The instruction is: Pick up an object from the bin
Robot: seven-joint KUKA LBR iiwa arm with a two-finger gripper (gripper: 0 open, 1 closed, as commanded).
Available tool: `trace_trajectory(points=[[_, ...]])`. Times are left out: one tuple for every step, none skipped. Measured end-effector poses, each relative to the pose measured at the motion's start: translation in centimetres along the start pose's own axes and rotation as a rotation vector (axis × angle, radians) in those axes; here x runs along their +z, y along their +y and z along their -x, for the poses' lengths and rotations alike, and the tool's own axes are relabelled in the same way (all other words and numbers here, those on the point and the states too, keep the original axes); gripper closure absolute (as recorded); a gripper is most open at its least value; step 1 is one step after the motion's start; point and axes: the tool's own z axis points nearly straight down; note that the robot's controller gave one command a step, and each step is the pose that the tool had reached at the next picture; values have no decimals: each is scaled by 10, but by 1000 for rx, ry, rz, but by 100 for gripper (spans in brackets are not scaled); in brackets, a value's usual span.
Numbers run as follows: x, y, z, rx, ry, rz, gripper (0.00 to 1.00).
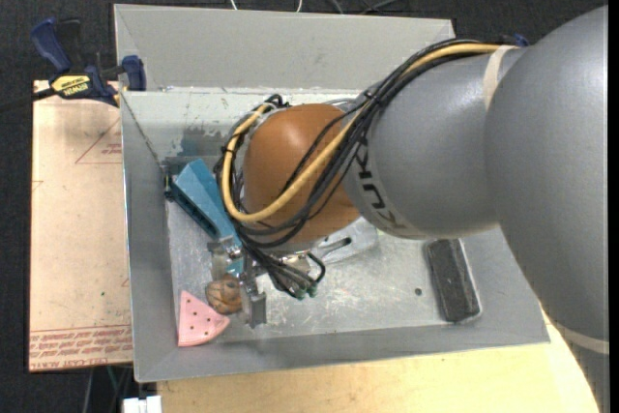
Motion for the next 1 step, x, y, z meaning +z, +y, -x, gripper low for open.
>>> trace_trajectory(points=[[-67, -6, 8, 12, 1, 0, 100]])
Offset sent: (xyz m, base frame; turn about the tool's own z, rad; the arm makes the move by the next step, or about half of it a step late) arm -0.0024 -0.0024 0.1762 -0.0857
